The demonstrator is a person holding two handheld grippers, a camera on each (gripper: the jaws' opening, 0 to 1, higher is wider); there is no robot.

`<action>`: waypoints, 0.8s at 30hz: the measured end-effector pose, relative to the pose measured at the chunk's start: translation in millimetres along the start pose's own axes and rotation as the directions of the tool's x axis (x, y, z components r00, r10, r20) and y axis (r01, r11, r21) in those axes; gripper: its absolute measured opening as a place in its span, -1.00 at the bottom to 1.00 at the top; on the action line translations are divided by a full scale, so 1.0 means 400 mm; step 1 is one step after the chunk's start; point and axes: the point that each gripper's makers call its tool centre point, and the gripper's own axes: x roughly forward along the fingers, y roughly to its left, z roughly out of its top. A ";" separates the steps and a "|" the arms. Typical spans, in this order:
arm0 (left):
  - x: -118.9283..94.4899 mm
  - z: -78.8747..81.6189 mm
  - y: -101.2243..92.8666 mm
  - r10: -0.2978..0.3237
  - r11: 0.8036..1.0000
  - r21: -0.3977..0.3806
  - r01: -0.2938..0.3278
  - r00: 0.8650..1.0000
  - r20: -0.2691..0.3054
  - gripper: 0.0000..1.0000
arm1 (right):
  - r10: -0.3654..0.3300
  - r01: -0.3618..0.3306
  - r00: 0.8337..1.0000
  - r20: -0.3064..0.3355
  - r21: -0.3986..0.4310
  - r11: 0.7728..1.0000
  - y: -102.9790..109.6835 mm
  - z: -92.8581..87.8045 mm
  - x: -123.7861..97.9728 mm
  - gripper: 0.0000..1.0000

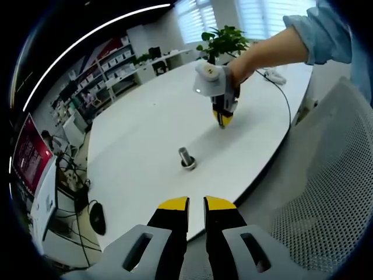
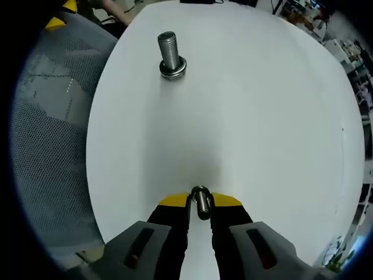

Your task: Place the washer onto the threaded stud by aligning its center hole with the stud, sliding it down to the base, and recovering from edge contact or off-axis alignment until the washer reaches the visible bottom stop.

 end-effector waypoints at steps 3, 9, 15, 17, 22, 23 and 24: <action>-0.001 0.002 0.000 0.000 1.000 0.000 0.000 1.000 0.005 -0.85 | -0.002 0.002 1.000 0.010 0.011 1.000 0.000 -0.001 -0.011 -0.40; -0.003 0.008 -0.004 -0.002 1.000 0.008 0.002 1.000 0.020 -0.85 | -0.026 0.022 0.998 0.050 0.081 0.996 -0.001 -0.008 -0.066 -0.31; -0.010 0.023 -0.006 0.002 1.000 0.019 -0.003 0.999 0.050 -0.85 | -0.036 -0.005 0.986 0.166 0.241 0.971 0.041 -0.014 -0.169 -0.32; -0.016 0.034 -0.005 0.008 1.000 0.022 -0.010 0.997 0.076 -0.86 | -0.043 -0.019 0.977 0.211 0.285 0.958 0.063 -0.016 -0.213 -0.32; -0.022 0.047 -0.006 0.008 1.000 0.030 -0.011 0.995 0.104 -0.87 | -0.101 -0.046 0.930 0.353 0.385 0.922 0.127 -0.003 -0.325 -0.32; -0.025 0.053 -0.007 0.005 1.000 0.028 -0.009 0.993 0.119 -0.87 | -0.138 -0.039 0.908 0.395 0.408 0.912 0.138 0.003 -0.356 -0.33; -0.027 0.057 -0.007 0.005 1.000 0.029 -0.009 0.992 0.128 -0.87 | -0.180 -0.021 0.889 0.420 0.431 0.902 0.139 0.006 -0.377 -0.35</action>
